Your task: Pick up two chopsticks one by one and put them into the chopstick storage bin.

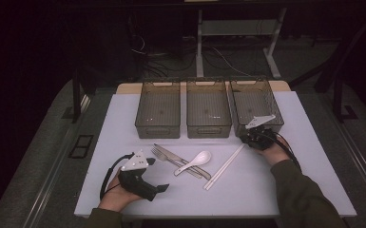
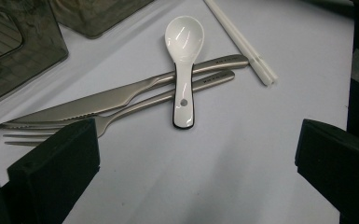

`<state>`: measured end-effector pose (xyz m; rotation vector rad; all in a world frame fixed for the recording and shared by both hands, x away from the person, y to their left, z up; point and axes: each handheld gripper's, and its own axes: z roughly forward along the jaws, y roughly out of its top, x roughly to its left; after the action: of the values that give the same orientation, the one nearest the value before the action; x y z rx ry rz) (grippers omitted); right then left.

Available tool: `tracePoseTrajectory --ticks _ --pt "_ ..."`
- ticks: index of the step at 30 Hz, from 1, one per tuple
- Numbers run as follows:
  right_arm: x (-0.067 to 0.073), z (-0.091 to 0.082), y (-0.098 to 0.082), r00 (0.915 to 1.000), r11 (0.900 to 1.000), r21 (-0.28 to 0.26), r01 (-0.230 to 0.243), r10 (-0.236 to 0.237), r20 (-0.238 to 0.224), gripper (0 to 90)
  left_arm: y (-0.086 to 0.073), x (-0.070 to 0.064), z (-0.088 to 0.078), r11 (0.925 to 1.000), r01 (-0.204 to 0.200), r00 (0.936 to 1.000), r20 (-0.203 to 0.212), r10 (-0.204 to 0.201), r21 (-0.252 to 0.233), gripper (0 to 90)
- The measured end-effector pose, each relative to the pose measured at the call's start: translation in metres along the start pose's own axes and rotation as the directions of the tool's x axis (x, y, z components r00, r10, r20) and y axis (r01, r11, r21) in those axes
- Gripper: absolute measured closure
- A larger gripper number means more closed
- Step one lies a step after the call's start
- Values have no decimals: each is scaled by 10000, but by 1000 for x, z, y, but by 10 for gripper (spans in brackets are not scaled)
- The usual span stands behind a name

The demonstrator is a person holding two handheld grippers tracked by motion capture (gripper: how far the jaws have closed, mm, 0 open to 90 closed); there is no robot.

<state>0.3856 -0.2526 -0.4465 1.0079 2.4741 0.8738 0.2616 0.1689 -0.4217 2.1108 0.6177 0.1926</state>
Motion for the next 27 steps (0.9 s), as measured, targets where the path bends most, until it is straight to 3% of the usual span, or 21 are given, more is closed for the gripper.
tracePoseTrajectory --ticks 27 --pt "-9 -31 -31 9999 9984 568 -47 41 108 899 0 -2 1 10000 -42 10000 65 42 59 0"
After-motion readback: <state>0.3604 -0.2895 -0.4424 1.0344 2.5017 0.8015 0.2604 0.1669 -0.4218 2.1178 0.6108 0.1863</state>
